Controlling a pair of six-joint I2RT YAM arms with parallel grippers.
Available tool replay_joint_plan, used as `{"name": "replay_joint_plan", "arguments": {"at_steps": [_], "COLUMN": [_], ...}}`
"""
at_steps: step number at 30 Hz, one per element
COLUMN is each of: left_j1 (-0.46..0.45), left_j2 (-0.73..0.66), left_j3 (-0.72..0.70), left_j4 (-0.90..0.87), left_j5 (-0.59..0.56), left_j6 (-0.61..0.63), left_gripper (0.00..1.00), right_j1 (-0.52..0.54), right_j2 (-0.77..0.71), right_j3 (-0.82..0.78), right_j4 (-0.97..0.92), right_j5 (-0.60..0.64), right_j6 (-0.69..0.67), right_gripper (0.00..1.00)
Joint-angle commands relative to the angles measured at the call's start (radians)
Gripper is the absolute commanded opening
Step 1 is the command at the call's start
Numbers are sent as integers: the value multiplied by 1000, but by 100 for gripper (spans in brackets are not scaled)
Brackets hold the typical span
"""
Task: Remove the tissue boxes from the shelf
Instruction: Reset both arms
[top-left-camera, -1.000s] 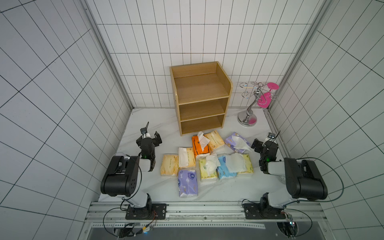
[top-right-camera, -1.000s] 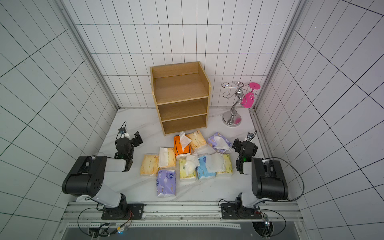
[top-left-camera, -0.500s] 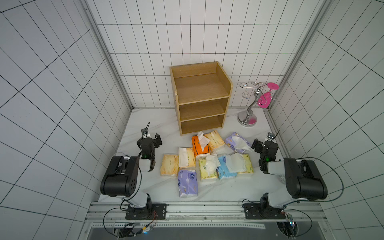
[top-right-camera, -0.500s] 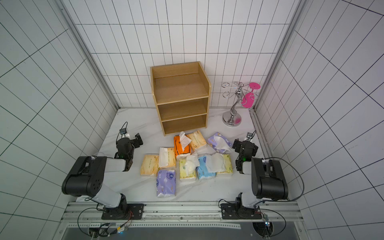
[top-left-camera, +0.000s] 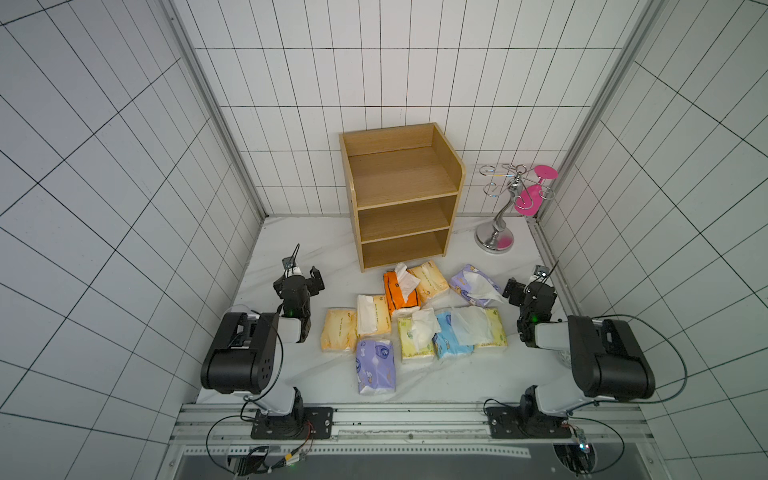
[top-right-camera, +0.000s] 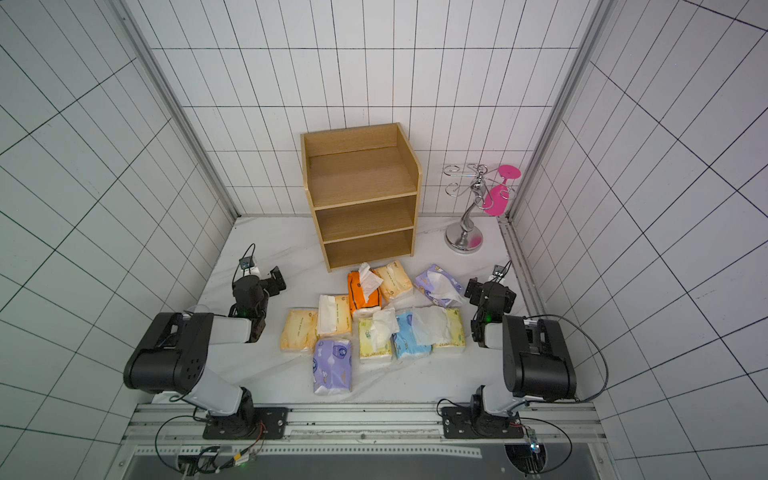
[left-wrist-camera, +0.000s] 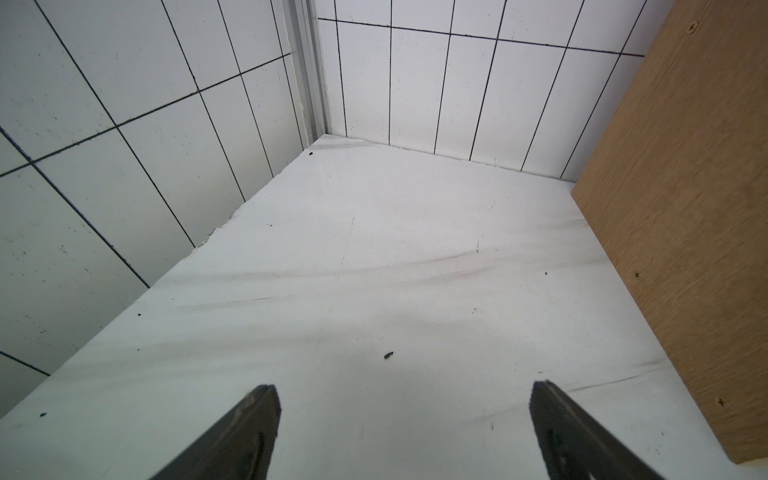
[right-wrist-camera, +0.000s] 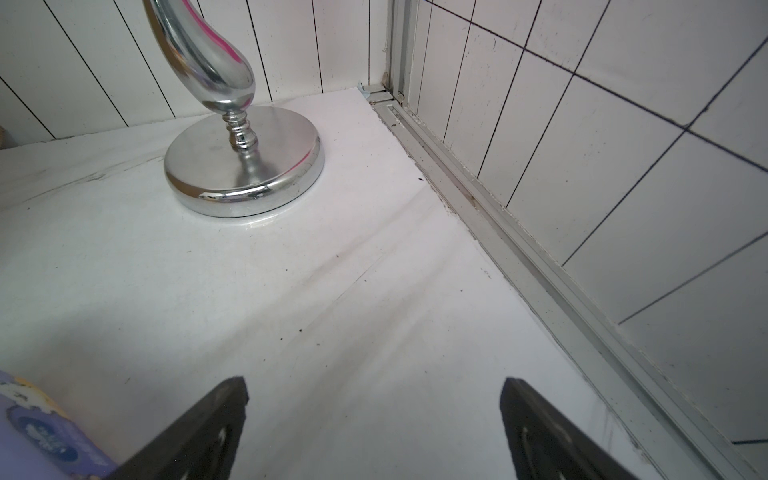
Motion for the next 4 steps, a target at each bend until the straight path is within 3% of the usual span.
{"name": "replay_joint_plan", "arguments": {"at_steps": [1, 4], "left_j1": [5, 4], "left_j2": [-15, -19], "left_j3": [26, 24], "left_j4": [-12, -12], "left_j5": [7, 7], "left_j6": [5, 5], "left_gripper": [98, 98], "right_j1": [8, 8], "right_j2": [-2, -2], "right_j3": [40, 40], "right_j4": [-3, -3], "right_j5": [18, 17], "right_j6": [-7, -7], "right_gripper": [99, 99]}}
